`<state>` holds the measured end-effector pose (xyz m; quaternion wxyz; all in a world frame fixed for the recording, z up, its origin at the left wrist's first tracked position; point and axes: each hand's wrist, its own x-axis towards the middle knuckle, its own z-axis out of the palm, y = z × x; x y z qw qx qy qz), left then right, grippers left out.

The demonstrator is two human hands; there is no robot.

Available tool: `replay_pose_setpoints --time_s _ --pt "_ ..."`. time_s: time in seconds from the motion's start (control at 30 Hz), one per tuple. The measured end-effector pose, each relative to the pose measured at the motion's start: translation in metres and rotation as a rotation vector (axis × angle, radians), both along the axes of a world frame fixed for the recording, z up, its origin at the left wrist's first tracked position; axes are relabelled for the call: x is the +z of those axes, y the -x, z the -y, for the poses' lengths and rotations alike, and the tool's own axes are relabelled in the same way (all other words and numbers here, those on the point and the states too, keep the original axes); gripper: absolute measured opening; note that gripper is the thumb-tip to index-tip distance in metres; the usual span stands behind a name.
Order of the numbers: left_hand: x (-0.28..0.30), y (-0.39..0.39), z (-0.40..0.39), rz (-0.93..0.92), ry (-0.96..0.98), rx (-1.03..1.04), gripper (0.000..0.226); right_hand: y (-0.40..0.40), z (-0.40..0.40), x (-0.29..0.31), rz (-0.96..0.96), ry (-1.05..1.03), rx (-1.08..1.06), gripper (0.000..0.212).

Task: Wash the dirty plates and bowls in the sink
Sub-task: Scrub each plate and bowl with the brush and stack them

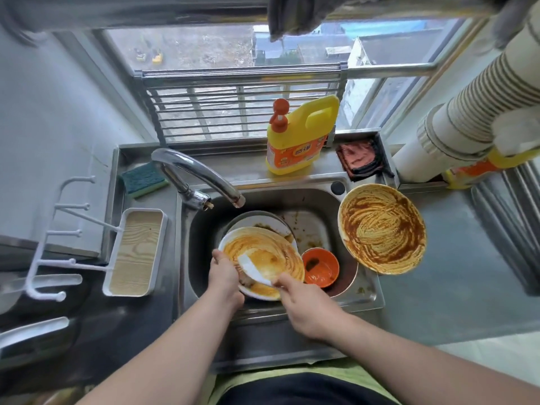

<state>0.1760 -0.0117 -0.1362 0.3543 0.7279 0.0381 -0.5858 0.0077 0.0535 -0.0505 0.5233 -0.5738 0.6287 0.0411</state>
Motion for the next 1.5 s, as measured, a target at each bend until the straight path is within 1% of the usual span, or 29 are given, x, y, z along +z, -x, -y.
replay_pose_setpoints --time_s 0.07,0.17,0.27,0.33,0.43,0.5,0.53,0.6,0.73,0.8,0.83,0.9,1.0,1.03,1.1,1.17,1.2,1.27,1.33,1.4,1.43,1.5 --pt "0.006 0.011 -0.006 0.002 0.024 -0.023 0.05 -0.024 0.016 -0.001 0.037 0.031 -0.017 0.023" --pt "0.008 0.017 -0.013 0.006 0.085 -0.068 0.038 -0.04 0.051 -0.014 -0.049 0.046 -0.07 0.029" --pt "0.007 0.018 -0.012 -0.034 0.089 -0.07 0.034 -0.041 0.07 -0.016 -0.06 0.035 -0.169 0.034" --pt "0.011 0.017 -0.007 -0.062 0.079 -0.025 0.037 -0.041 0.069 -0.014 -0.038 0.025 -0.158 0.035" --pt "0.016 0.007 0.011 -0.069 0.021 0.037 0.043 -0.035 0.042 -0.009 0.028 -0.011 -0.123 0.028" --pt "0.011 -0.006 0.021 0.018 0.027 0.044 0.044 -0.021 0.019 -0.002 0.053 -0.024 -0.099 0.025" --pt "0.009 -0.013 0.025 0.085 0.035 0.037 0.043 -0.011 0.011 -0.001 0.033 -0.026 -0.075 0.025" --pt "0.005 -0.026 0.03 0.139 0.034 0.023 0.04 0.016 0.005 -0.003 -0.058 -0.005 -0.042 0.022" --pt "0.006 -0.032 0.028 0.126 0.061 -0.068 0.039 0.046 0.027 -0.02 -0.271 0.067 -0.053 0.017" --pt "0.01 -0.022 0.019 0.076 0.068 -0.121 0.036 0.033 0.048 -0.028 -0.306 0.101 -0.072 0.021" --pt "0.012 -0.016 0.015 0.052 0.059 -0.139 0.033 0.02 0.056 -0.03 -0.27 0.104 -0.08 0.024" --pt "0.014 -0.008 0.01 0.032 0.064 -0.13 0.03 -0.011 0.058 -0.031 -0.139 0.091 -0.094 0.027" --pt "0.01 -0.014 0.013 0.104 0.108 -0.068 0.034 -0.026 0.019 -0.019 0.001 0.084 -0.051 0.027" --pt "0.007 -0.02 0.016 0.122 0.109 -0.043 0.036 -0.018 0.006 -0.017 0.006 0.078 -0.043 0.029" --pt "0.001 -0.032 0.019 0.116 0.099 -0.046 0.039 0.01 -0.001 -0.025 -0.067 0.049 -0.059 0.028" --pt "0.002 -0.033 0.017 0.088 0.089 -0.097 0.04 0.033 0.014 -0.04 -0.157 0.046 -0.103 0.025" --pt "0.005 -0.028 0.015 0.058 0.089 -0.118 0.04 0.036 0.024 -0.043 -0.169 0.06 -0.131 0.025" --pt "0.005 -0.017 0.011 -0.01 0.091 -0.141 0.039 0.024 0.039 -0.04 -0.117 0.1 -0.158 0.025" --pt "0.007 -0.009 0.013 -0.06 0.113 -0.101 0.038 0.0 0.034 -0.03 -0.024 0.112 -0.098 0.027" --pt "0.008 -0.009 0.02 -0.055 0.154 -0.048 0.04 -0.011 0.013 -0.021 0.056 0.091 -0.037 0.029" --pt "0.008 -0.013 0.023 -0.039 0.172 -0.017 0.041 -0.004 0.003 -0.019 0.054 0.082 -0.027 0.03" --pt "0.008 -0.024 0.027 0.001 0.186 -0.031 0.041 0.024 0.001 -0.021 -0.04 0.07 -0.02 0.027"
